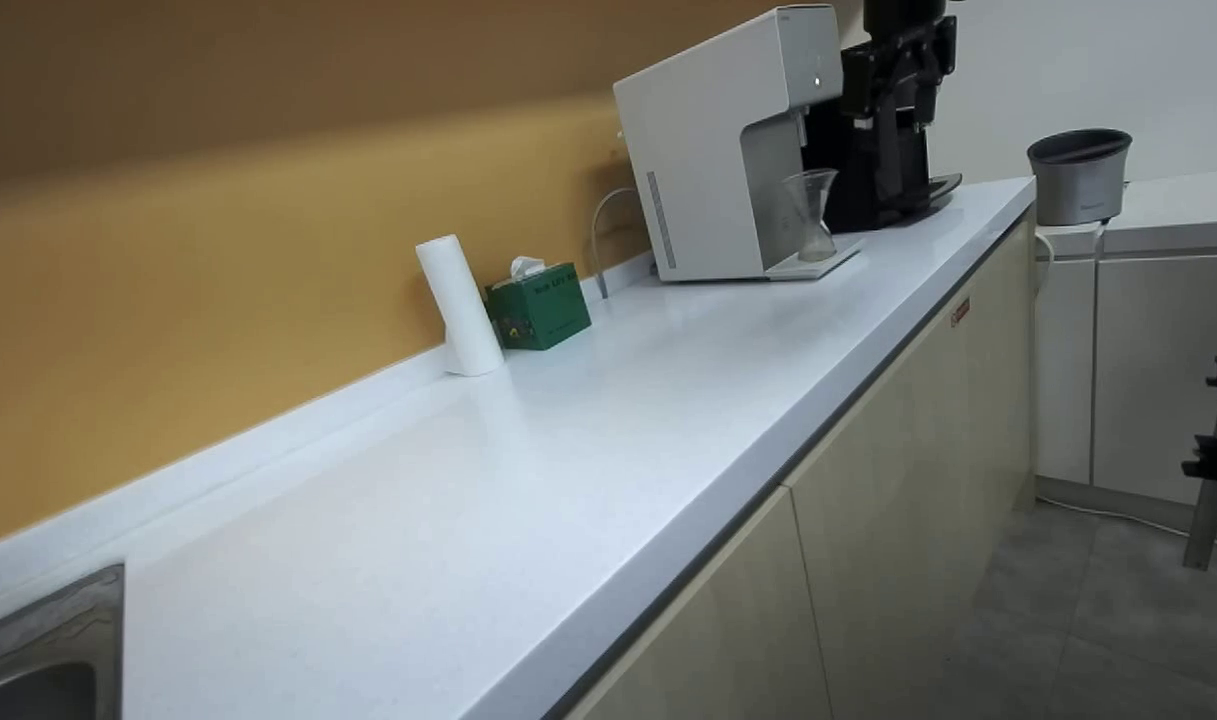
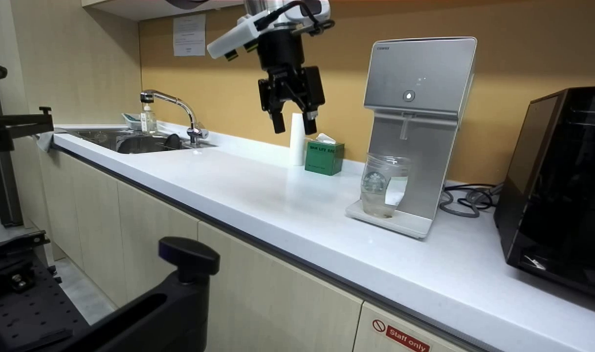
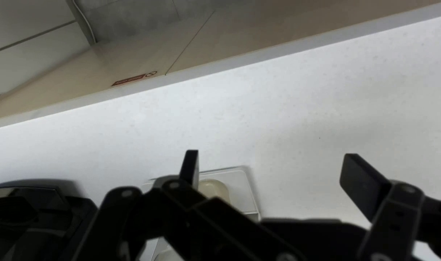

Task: Put the cup on the coffee maker

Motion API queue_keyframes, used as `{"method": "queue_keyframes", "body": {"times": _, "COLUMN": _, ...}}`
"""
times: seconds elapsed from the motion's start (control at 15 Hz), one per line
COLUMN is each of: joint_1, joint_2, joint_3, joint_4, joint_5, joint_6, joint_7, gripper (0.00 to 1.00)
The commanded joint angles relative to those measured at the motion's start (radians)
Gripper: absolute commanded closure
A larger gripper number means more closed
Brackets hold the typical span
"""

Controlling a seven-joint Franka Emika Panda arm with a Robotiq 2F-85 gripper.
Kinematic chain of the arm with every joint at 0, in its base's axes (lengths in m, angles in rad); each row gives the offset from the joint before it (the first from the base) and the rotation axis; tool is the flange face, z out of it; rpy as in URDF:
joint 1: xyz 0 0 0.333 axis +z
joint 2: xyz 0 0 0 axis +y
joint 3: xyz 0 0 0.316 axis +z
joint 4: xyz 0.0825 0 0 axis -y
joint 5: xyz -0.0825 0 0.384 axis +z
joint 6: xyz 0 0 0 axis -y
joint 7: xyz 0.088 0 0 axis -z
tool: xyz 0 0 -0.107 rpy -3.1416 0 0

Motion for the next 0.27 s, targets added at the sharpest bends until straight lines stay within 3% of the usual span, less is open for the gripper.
{"method": "queue_keyframes", "body": {"times": 0.0, "joint_1": 0.012, "joint_2": 0.004, "joint_3": -0.011, "joint_4": 0.000, "joint_5": -0.003, "joint_6": -0.005, "joint_7": -0.003, "gripper": 0.00}}
{"method": "queue_keyframes", "body": {"times": 0.2, "joint_1": 0.018, "joint_2": 0.004, "joint_3": -0.016, "joint_4": -0.001, "joint_5": 0.000, "joint_6": -0.004, "joint_7": -0.008, "gripper": 0.00}}
